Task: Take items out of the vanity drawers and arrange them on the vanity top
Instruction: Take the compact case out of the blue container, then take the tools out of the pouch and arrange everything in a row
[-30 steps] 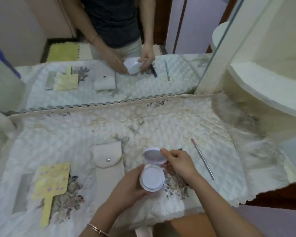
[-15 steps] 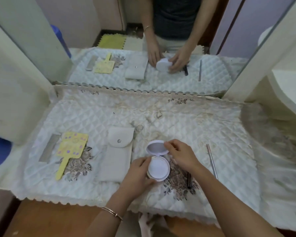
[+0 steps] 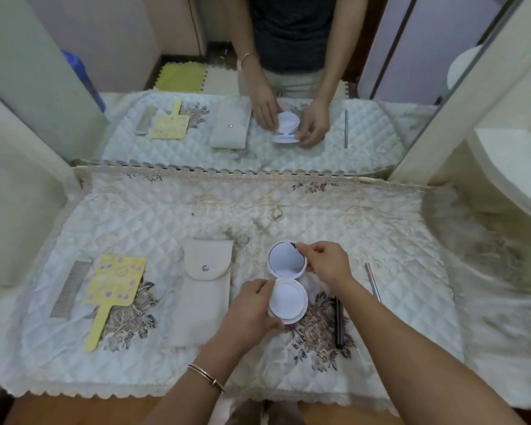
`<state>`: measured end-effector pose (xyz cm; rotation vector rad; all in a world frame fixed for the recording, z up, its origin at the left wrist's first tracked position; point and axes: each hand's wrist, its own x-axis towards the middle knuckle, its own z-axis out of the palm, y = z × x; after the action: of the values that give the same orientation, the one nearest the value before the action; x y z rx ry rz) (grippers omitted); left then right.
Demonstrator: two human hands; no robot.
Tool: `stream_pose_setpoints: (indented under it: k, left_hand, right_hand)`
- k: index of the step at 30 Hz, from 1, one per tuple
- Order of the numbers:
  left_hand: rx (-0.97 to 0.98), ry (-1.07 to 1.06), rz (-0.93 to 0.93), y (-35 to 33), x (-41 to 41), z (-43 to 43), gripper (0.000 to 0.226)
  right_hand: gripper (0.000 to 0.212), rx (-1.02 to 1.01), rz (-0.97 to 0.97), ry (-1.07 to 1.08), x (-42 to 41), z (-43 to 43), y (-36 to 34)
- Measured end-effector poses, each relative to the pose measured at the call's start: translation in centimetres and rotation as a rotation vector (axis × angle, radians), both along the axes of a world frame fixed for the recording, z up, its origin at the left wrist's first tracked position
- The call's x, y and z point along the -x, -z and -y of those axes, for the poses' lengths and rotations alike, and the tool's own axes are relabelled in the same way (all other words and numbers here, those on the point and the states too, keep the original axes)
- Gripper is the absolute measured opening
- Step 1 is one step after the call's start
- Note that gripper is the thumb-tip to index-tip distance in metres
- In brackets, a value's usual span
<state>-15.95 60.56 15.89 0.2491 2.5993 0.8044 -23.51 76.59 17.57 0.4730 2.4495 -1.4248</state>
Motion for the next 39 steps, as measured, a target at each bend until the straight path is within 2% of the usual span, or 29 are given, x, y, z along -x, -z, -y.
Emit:
stream_pose_setpoints:
  k: [5, 9, 12, 16, 18, 20, 22, 24, 26, 28, 32, 34, 37, 39]
  left_hand:
    - [0.055, 0.021, -0.066, 0.5, -0.2, 0.1, 0.08]
    - [-0.005, 0.028, -0.11, 0.5, -0.9, 0.2, 0.076]
    - [-0.054, 0.005, -0.172, 1.2, -1.4, 0.4, 0.076]
    - [-0.135, -0.035, -0.202, 1.2, -2.0, 0.6, 0.066]
    - [-0.128, -0.027, -0.231, 0.7, -2.4, 0.7, 0.061]
    - [-0.148, -0.037, -0.2, -0.2, -2.7, 0.5, 0.06]
    - [-0.263, -0.102, -0.119, -1.7, -2.6, -0.1, 0.055]
    - [-0.403, -0.228, -0.042, -3.1, -2.0, -0.9, 0.037]
    - [-0.615, -0.366, 0.131, -4.7, -1.1, -2.0, 0.032]
    - [-0.786, -0.429, 0.232, -5.8, -0.4, -2.9, 0.026]
    - [-1.0, -0.41, 0.35, -6.4, 0.1, -3.7, 0.025]
    - [-1.038, -0.374, 0.414, -6.2, -0.2, -4.2, 0.025]
    - [-0.991, -0.382, 0.37, -5.9, -0.7, -5.3, 0.02]
    - [-1.055, -0.506, 0.339, -6.0, 0.0, -5.6, 0.02]
  right_hand:
    - [0.032, 0.026, 0.044, 0.068, -0.3, -0.3, -0.2]
    - [0.023, -0.076, -0.064, 0.254, -3.6, -2.9, -1.1]
    - [0.019, -0.193, -0.041, 0.179, -7.0, -4.1, -0.8]
    - [0.027, -0.34, 0.035, 0.075, -9.2, -3.7, 1.0]
    - [0.019, -0.38, 0.048, 0.085, -9.3, -3.3, 0.9]
    - [0.011, -0.359, 0.035, 0.092, -9.1, -3.0, 0.5]
    - [0.009, -0.286, -0.035, 0.081, -9.2, -2.5, -0.3]
    - [0.005, -0.121, -0.108, 0.04, -9.4, -1.9, -1.4]
    - [0.011, 0.075, -0.129, -0.001, -9.9, -1.4, -2.6]
    - [0.015, 0.162, -0.132, -0.034, -10.4, -1.1, -3.8]
    - [0.017, 0.236, -0.138, 0.043, -11.6, -1.2, -5.7]
    - [0.016, 0.254, -0.125, 0.086, -12.3, -1.6, -5.9]
    - [0.018, 0.222, -0.096, 0.093, -13.4, -1.8, -5.8]
    - [0.018, 0.11, -0.078, 0.083, -14.1, -1.9, -5.1]
